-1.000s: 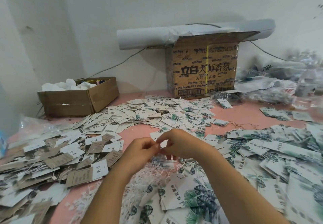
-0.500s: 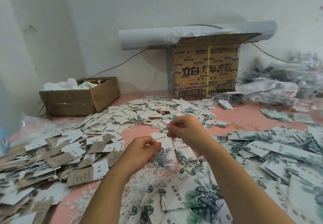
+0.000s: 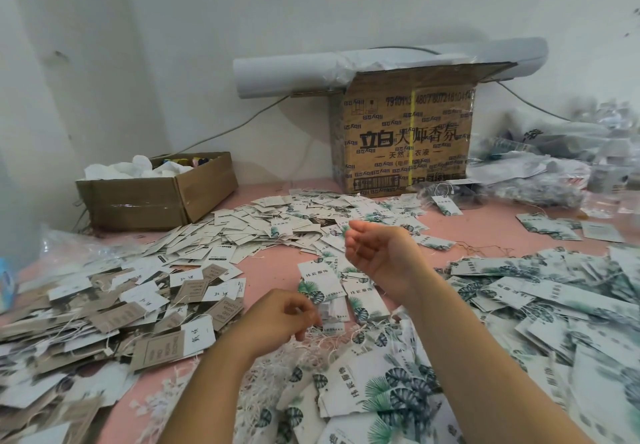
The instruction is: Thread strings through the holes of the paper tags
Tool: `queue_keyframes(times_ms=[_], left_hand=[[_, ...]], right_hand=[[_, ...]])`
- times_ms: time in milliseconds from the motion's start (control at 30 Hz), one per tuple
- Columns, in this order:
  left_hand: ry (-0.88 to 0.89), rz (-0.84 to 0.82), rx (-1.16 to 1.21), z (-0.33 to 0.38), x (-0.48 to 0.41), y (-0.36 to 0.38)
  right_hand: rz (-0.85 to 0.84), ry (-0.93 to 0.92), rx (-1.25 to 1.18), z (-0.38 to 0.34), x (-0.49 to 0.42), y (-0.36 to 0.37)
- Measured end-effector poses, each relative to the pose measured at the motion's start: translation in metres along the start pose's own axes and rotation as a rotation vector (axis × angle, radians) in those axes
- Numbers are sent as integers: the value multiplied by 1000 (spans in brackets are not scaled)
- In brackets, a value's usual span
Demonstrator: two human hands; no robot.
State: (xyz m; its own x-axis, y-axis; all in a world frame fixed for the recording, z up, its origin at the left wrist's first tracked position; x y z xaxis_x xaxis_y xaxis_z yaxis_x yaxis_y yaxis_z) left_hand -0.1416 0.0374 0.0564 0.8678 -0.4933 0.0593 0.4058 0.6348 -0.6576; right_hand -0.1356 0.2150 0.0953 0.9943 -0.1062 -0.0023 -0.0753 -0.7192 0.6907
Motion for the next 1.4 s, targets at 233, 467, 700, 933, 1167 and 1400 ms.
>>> queue_keyframes(times_ms=[233, 467, 700, 933, 1167, 1400], left_hand=[[-29, 58, -127, -2, -2, 2], [-67, 97, -216, -4, -4, 6], [-89, 14, -241, -8, -5, 12], [-84, 19, -259, -6, -4, 11], [-79, 257, 131, 1, -6, 8], [-67, 399, 374, -1, -7, 1]], right_hand=[[159, -271, 1500, 23, -12, -16], [103, -78, 1657, 43, -14, -27], [119, -94, 1557, 41, -15, -25], [177, -92, 1392, 34, -16, -28], [-62, -11, 940, 28, -9, -19], [-20, 95, 1358, 22, -11, -29]])
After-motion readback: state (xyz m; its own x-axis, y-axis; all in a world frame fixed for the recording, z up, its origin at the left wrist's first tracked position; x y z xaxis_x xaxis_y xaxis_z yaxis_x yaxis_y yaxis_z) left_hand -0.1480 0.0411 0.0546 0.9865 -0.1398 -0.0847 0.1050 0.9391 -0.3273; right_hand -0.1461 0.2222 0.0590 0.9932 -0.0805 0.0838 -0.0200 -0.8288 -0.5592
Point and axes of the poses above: each hand's wrist, its own x-axis away from the middle knuckle, its own y-axis out of the palm, z = x × y, the point moved 3 cm from there along -x, towards the middle knuckle, and after that the axes turned 6 degrees about -x, right-handed, at the moved point
